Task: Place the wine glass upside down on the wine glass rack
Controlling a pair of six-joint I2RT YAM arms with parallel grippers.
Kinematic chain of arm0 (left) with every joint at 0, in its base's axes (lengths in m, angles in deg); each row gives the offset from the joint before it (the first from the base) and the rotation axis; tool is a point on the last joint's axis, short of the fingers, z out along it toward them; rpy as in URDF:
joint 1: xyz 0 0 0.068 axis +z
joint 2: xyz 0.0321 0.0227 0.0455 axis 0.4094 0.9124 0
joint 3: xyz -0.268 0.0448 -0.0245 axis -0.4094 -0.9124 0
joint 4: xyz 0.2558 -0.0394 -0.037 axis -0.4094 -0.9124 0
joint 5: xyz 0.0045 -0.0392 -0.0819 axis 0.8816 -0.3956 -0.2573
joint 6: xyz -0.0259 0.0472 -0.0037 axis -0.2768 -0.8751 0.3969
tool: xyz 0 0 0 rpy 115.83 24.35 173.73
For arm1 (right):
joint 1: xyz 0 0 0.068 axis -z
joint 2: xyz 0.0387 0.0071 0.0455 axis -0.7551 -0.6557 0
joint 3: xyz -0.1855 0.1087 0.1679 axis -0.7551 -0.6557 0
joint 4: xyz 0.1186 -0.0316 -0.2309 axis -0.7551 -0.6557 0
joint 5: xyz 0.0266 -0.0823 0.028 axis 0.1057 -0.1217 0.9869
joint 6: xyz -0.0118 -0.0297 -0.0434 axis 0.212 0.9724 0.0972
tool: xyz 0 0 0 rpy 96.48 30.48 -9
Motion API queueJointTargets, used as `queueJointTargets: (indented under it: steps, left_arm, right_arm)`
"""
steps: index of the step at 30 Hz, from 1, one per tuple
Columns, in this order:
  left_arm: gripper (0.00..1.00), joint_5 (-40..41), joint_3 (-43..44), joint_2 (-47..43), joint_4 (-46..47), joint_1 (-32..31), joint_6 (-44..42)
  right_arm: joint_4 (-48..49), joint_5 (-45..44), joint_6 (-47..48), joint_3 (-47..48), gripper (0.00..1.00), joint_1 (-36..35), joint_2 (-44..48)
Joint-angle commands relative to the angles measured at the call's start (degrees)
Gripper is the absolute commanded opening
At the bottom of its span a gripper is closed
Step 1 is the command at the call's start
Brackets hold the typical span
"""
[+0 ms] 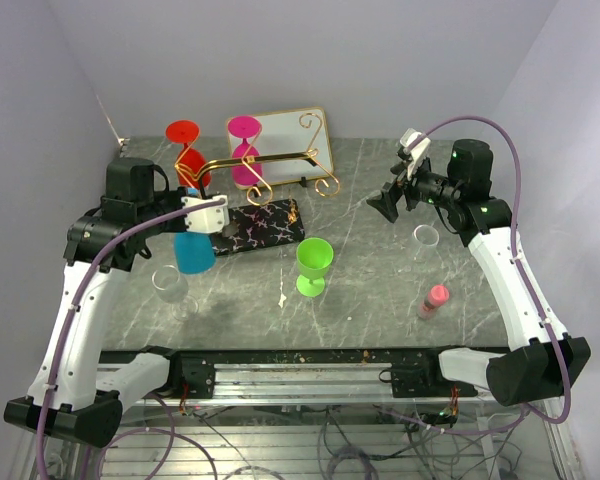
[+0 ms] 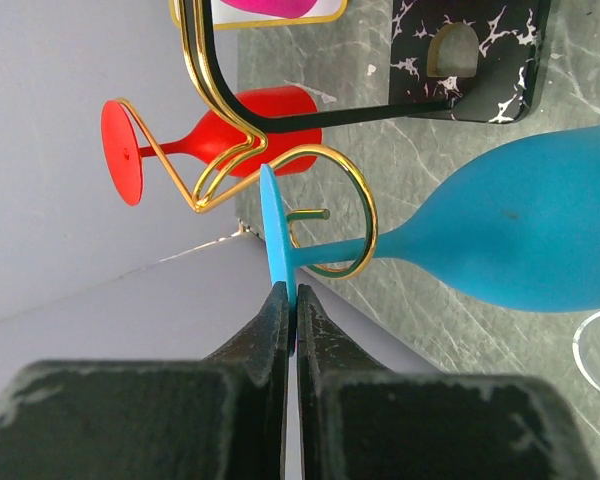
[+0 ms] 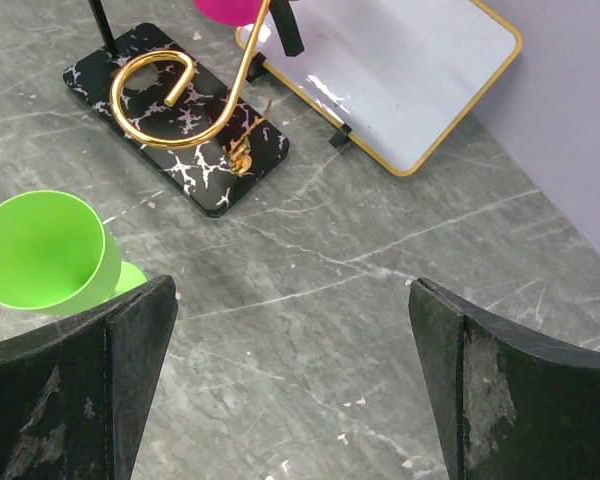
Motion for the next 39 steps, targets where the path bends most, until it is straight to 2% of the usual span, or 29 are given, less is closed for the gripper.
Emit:
queueJointTargets:
  steps: [1,39]
  left_arm:
    - [0.07,1.57,-0.76,-0.77,2.10,-0.37,0.94]
    - [0.30,1.37,-2.94,-1.79,-3.03,-0.34,-2.44]
  right_arm:
    - [0.29,0.92,0.52,-0.59,1.00,0.21,0.10]
    - [0.82,0.98,0.62,-1.21,1.00,0.22,0.14]
